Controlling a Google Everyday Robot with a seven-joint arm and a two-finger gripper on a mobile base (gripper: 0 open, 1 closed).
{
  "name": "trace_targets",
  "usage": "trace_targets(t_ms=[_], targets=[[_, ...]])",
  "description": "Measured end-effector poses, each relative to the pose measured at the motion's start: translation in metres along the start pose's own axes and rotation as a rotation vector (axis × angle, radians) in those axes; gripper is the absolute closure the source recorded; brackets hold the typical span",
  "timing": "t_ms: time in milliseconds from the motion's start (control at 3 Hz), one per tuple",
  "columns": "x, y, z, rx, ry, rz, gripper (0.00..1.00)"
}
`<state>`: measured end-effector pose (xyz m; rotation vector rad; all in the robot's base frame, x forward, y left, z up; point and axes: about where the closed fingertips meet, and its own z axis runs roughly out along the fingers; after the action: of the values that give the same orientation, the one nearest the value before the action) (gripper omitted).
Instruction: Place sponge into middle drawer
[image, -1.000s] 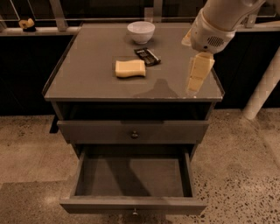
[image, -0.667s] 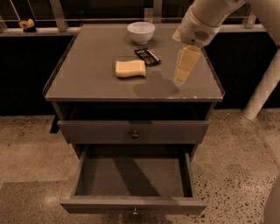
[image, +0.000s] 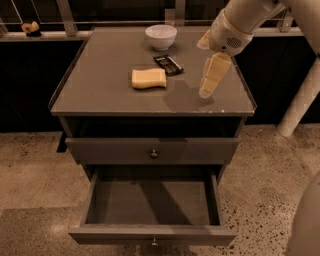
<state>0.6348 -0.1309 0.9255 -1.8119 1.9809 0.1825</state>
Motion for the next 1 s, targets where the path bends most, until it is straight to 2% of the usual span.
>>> trace_targets(t_ms=[333, 667, 1000], targets=[[0.005, -0.016, 0.028, -0.083, -0.159, -0.005, 0.00], [-0.009, -0.049, 0.068, -0.115, -0.215, -0.043, 0.00], [-0.012, -0.053, 0.072, -0.105, -0.221, -0.043, 0.00]])
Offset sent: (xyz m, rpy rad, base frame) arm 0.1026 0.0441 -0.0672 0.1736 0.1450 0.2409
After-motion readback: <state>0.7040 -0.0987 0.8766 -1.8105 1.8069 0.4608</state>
